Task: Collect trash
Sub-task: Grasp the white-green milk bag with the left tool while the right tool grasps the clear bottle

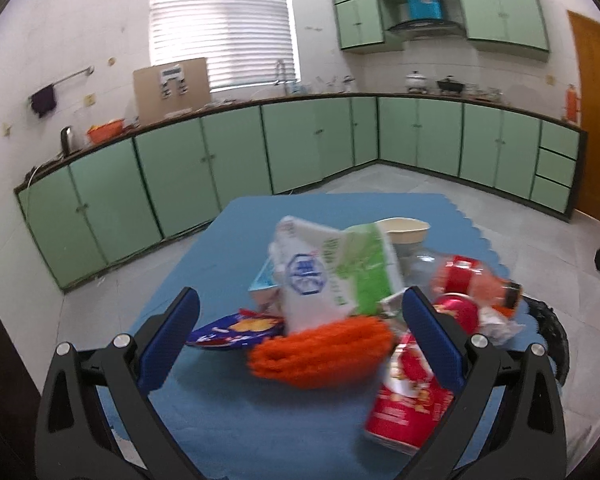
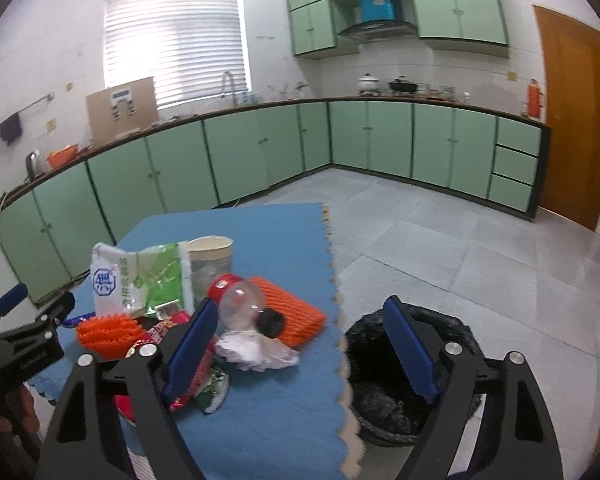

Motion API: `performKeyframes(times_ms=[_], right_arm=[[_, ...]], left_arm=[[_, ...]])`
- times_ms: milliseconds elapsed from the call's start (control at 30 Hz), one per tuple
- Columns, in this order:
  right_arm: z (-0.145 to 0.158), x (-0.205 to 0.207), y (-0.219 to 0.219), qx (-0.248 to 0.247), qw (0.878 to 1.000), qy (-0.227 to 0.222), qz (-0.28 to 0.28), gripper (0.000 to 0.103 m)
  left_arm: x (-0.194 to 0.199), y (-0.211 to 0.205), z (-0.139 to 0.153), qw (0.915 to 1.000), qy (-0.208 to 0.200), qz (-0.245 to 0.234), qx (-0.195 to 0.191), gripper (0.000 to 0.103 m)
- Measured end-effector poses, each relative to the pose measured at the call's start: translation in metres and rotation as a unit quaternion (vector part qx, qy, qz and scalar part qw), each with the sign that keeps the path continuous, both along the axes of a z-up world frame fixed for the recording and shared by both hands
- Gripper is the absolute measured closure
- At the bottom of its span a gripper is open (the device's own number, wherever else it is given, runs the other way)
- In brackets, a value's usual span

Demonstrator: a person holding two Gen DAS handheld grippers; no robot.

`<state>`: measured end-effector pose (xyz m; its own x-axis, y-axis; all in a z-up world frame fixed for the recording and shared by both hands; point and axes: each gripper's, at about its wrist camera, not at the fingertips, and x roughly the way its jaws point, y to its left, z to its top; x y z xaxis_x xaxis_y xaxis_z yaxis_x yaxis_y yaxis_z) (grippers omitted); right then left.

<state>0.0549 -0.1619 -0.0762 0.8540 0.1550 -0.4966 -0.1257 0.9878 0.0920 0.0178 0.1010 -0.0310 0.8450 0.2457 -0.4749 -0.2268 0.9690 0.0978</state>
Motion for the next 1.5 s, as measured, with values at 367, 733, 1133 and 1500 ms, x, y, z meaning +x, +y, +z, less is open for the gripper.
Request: performKeyframes(times_ms=[367, 733, 1133, 1500], right_arm=[[-0.013, 0.016, 0.037, -0.018, 0.999, 0.004, 0.026, 0.024], [-0.020, 0.056, 0.057, -0.016, 1.000, -0.010, 0.025, 0.025], [-0.035, 0.071, 0.062, -0.021, 0.999, 0.015, 0.027, 0.027], [-0.046, 0.071, 0.066, -0.031, 0.998, 0.028, 0.054, 0.038]], left_arm=[[0.043, 0.036, -0.026, 0.9994, 0.018, 0.002, -0.031, 0.021], [0.083, 0.046, -0.044, 0.9977, 0.042, -0.025, -0.046, 0.027], [0.087, 0.045, -0.047, 0.9955, 0.037, -0.047, -0.074, 0.074], [0.060, 0.031, -0.019, 0.9971, -0.042, -0.030, -0.057, 0.089]])
